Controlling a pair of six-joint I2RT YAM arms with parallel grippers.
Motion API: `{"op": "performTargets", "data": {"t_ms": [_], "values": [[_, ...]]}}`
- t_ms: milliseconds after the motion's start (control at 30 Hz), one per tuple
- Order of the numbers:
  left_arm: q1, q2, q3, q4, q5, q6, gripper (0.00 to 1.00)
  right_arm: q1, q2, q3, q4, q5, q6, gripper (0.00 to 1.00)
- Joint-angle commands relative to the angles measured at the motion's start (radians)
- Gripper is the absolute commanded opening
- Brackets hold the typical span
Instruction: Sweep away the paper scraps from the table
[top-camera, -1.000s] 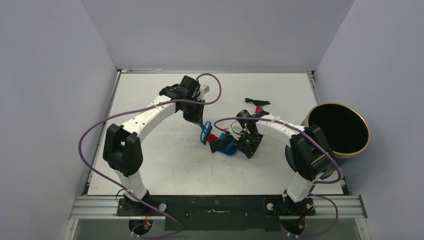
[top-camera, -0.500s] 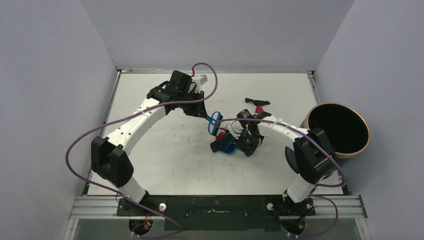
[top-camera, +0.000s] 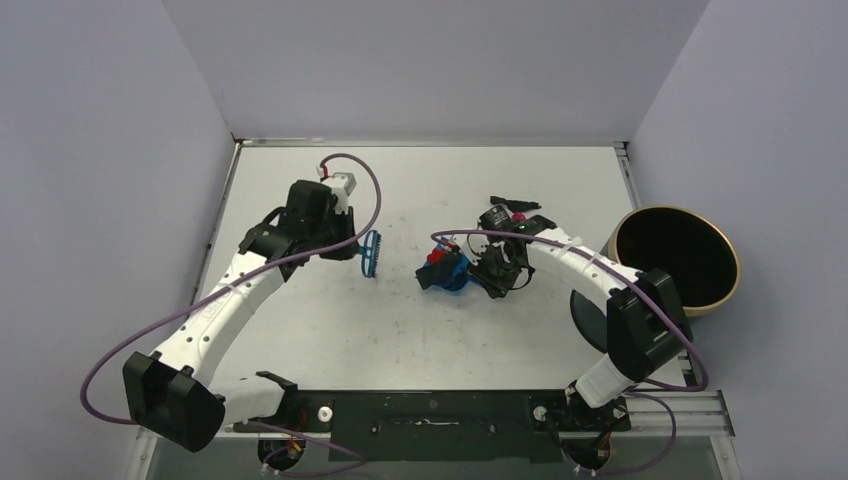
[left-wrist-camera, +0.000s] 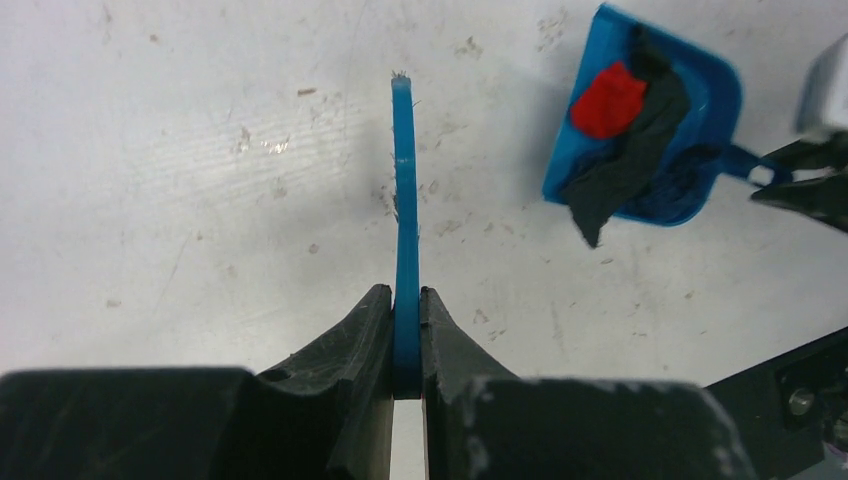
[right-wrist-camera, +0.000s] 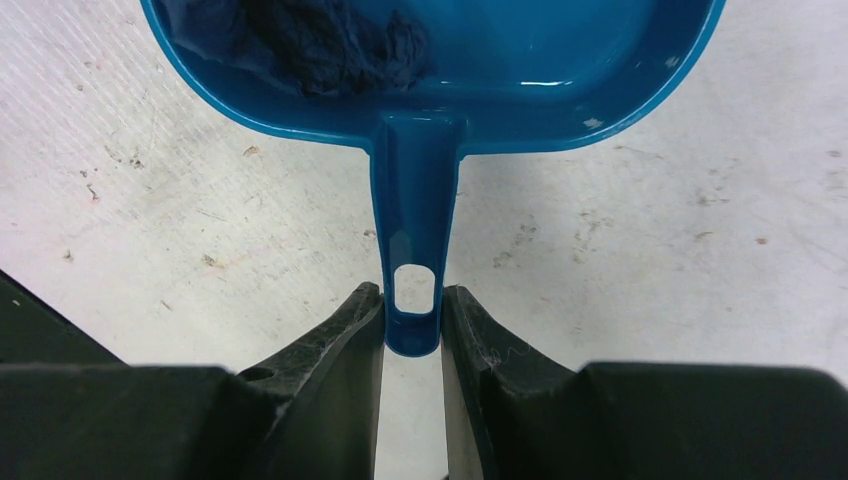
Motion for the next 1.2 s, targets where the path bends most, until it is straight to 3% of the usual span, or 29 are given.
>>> {"op": "performTargets", "data": {"t_ms": [0, 267, 800, 1167], "values": [[0.017, -0.072, -0.121, 0.131, -0.050, -0.017, 0.01, -0.018, -0.048, 0.110, -0.080, -0.016, -0.046, 0.05], [0.074, -0.109, -0.309, 0.306, -0.033, -0.036, 0.00, -0.036, -0.045, 0.177, -0.179, 0.005, -0.103, 0.05], [0.090, -0.088, -0.307, 0.317, -0.012, -0.049, 0.00, -0.074, -0.096, 0.255, -0.293, -0.035, -0.158, 0.05], [0.090, -0.082, -0.310, 0.320, -0.004, -0.049, 0.00, -0.200, -0.102, 0.464, -0.485, -0.134, -0.249, 0.05]]}}
